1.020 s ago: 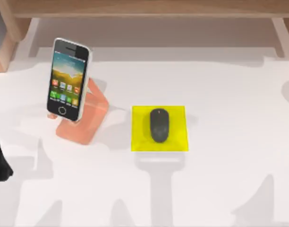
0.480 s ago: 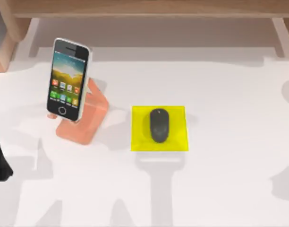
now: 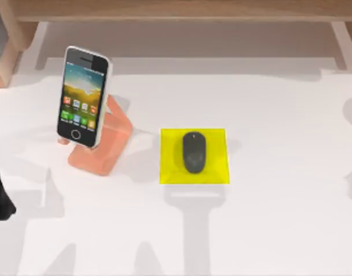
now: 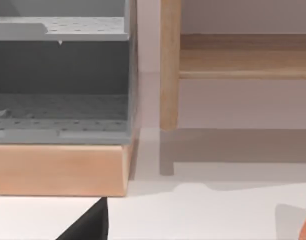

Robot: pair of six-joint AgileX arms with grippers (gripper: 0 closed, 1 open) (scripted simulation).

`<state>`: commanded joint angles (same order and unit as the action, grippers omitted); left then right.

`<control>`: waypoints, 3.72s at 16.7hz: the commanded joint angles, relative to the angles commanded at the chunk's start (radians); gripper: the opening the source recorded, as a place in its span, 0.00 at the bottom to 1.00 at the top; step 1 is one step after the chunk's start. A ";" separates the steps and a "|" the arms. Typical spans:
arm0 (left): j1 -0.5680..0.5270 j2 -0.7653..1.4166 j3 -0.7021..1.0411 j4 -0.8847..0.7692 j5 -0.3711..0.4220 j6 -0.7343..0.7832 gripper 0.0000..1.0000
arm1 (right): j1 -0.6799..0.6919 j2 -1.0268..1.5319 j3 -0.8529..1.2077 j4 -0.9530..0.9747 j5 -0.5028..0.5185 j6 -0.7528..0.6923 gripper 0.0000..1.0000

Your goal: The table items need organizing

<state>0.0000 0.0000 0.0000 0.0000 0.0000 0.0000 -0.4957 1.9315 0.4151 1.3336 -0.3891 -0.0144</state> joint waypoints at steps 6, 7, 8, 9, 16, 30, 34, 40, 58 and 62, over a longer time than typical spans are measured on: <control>0.000 0.000 0.000 0.000 0.000 0.000 1.00 | 0.031 0.187 0.154 0.193 -0.021 0.015 1.00; 0.000 0.000 0.000 0.000 0.000 0.000 1.00 | 0.036 0.202 0.168 0.207 -0.022 0.017 1.00; 0.000 0.000 0.000 0.000 0.000 0.000 1.00 | 0.040 0.212 0.178 0.217 -0.023 0.018 1.00; 0.000 0.000 0.000 0.000 0.000 0.000 1.00 | 0.043 0.218 0.183 0.223 -0.023 0.019 1.00; 0.000 0.000 0.000 0.000 0.000 0.000 1.00 | 0.044 0.220 0.195 0.212 -0.020 0.018 1.00; 0.000 0.000 0.000 0.000 0.000 0.000 1.00 | 0.080 0.257 0.301 0.144 0.015 0.018 0.62; 0.000 0.000 0.000 0.000 0.000 0.000 1.00 | 0.080 0.257 0.301 0.144 0.015 0.018 0.32; 0.000 0.000 0.000 0.000 0.000 0.000 1.00 | 0.080 0.257 0.301 0.144 0.015 0.018 0.00; 0.000 0.000 0.000 0.000 0.000 0.000 1.00 | 0.104 0.197 0.306 0.113 0.000 0.035 0.00; 0.000 0.000 0.000 0.000 0.000 0.000 1.00 | 0.261 0.124 0.312 0.097 -0.067 0.106 0.00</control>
<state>0.0000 0.0000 0.0000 0.0000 0.0000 0.0000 -0.2342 2.0554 0.7272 1.4307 -0.4565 0.0919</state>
